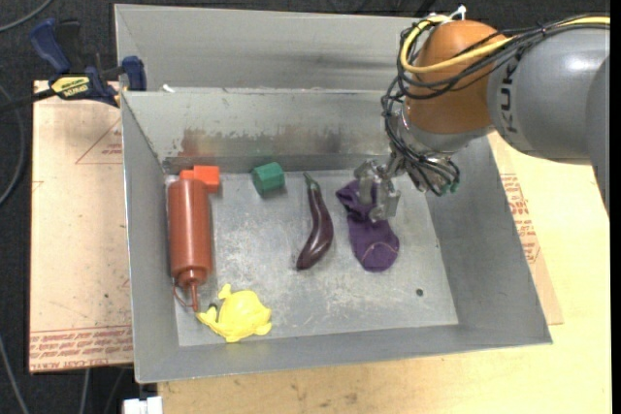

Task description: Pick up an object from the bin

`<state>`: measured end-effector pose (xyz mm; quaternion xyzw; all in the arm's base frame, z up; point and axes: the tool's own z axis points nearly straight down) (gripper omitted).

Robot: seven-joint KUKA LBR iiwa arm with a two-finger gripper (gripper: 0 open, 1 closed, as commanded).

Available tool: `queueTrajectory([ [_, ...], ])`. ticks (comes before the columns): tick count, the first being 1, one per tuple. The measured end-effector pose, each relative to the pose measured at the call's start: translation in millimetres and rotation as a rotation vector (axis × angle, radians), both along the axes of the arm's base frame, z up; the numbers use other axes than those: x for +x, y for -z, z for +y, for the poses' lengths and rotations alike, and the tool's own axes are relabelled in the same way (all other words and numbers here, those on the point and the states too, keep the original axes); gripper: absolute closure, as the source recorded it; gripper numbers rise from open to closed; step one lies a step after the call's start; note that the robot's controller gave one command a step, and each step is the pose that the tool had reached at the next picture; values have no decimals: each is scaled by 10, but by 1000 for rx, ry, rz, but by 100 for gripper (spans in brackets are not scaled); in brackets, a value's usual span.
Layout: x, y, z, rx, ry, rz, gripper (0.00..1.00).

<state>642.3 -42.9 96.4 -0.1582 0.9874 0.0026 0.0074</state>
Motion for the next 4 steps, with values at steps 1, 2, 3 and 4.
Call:
queueTrajectory([
  [1, 0, 0, -1, 0, 0, 0, 100],
  [2, -9, -450, -27, 2, 12, 6, 100],
  [3, 5, -891, -100, 1, 8, -4, 100],
  [4, 21, -1351, -27, 2, 17, 1, 100],
])
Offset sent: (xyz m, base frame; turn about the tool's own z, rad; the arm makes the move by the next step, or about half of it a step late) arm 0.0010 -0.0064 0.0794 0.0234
